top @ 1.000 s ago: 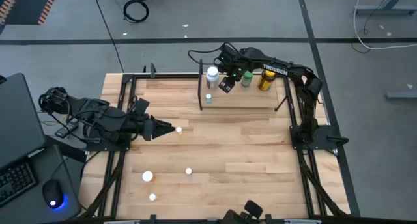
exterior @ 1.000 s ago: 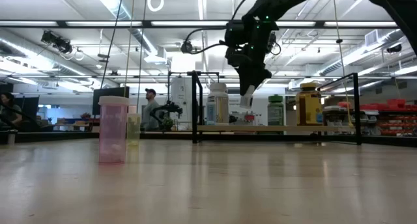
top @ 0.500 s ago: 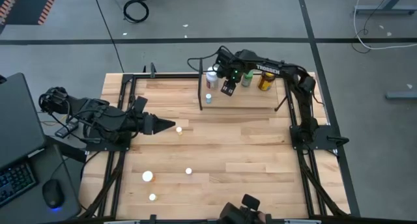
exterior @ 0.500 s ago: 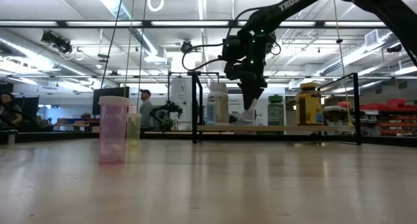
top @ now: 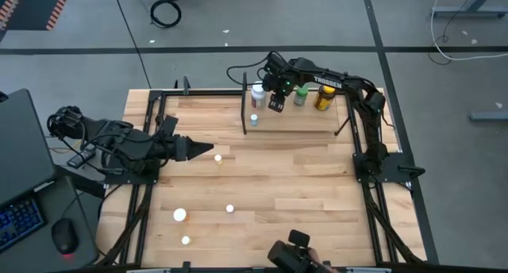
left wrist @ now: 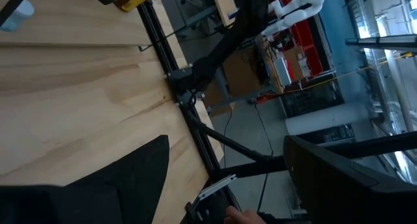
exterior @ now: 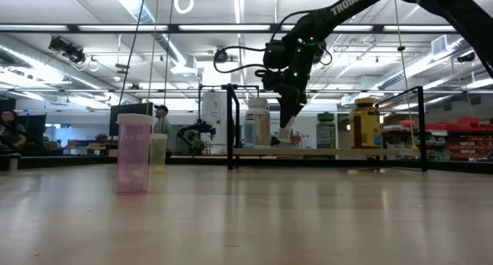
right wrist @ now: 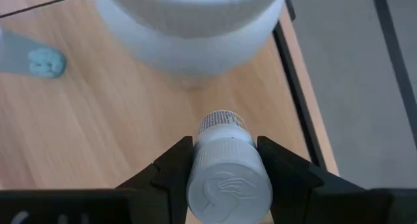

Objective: Pick and place medicine bottles onto shelf by color
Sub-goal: Put the small white bottle pill bottle on the shelf

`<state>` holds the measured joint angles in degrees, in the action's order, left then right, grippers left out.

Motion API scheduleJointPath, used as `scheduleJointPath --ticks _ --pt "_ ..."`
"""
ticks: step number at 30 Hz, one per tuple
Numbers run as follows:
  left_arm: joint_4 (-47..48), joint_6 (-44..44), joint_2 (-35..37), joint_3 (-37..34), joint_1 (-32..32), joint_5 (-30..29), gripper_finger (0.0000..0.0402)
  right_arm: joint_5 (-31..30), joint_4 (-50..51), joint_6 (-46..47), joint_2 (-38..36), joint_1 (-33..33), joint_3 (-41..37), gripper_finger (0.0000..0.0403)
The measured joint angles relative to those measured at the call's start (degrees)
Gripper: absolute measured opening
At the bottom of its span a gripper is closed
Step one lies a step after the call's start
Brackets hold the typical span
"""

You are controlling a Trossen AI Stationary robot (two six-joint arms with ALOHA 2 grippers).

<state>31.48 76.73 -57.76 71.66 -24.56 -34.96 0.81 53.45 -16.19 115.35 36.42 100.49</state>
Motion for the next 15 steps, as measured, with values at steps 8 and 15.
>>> scheduleJointPath --ticks 8,15 --pt "0.1 0.7 0.0 0.0 0.0 -1.4 0.0306 -0.8 -0.1 1.0 0.0 0.9 -0.5 0.0162" --pt "0.2 0.6 0.0 0.0 0.0 -2.6 0.0306 -0.9 -1.8 0.8 0.0 2.0 -0.5 0.0162"
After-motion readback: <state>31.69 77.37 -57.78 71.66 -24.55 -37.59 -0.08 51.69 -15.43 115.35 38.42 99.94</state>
